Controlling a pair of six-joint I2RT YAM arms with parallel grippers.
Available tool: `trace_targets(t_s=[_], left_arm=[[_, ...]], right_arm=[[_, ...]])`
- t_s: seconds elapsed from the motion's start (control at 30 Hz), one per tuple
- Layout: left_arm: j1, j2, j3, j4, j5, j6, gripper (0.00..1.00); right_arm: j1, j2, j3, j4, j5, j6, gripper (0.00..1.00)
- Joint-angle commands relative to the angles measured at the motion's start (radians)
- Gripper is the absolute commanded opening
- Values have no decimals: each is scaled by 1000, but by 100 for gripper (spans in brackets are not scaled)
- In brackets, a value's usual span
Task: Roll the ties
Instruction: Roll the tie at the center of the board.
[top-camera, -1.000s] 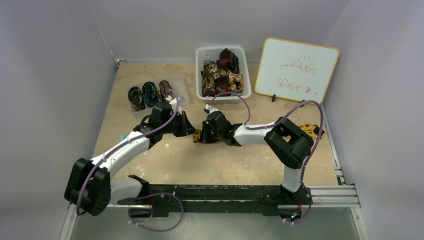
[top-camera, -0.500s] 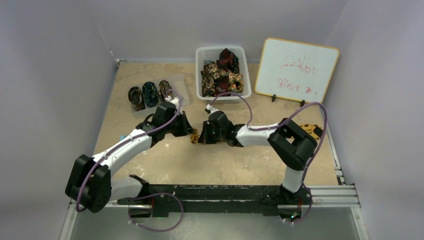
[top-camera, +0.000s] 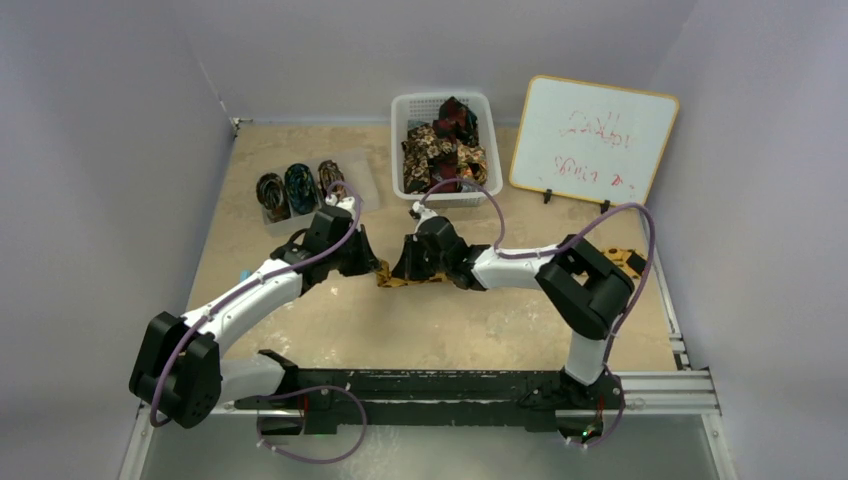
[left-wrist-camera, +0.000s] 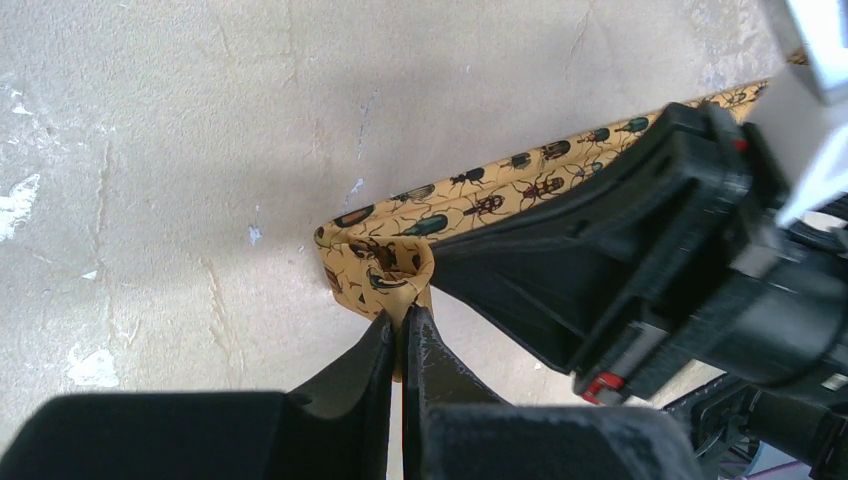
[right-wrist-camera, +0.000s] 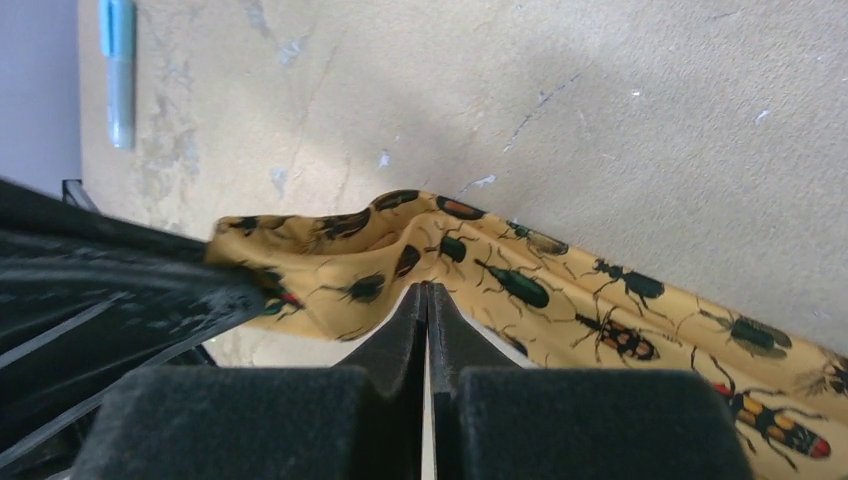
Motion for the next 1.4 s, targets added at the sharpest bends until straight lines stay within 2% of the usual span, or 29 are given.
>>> trace_targets(t_s=[0.0,0.4,0.67,0.87,0.97,1.13,1.37], left_arm=[[-5,-19,49,-4,-11,27,0],[-5,-19,74,-37,2,49,0],[-6,-13,83,-33,28,48,0],[-5,-7,87,-46,36,59,0],[-5,4,91,-56,28,59,0],[-5,22,102,-50,37,61,0],[-7,65,112,-5,93,59,0]], right_arm=[[-1,51,47,64,-44,14,0],[10,137,105,76,-88,24,0],[37,206,162,34,-55,43,0],[39,202,167,22,-61,34,0],[37,157,165,-2,-88,33,0],[13,49,141,-71,-1,11,0],[-97,-160,-58,-56,63,3,0]])
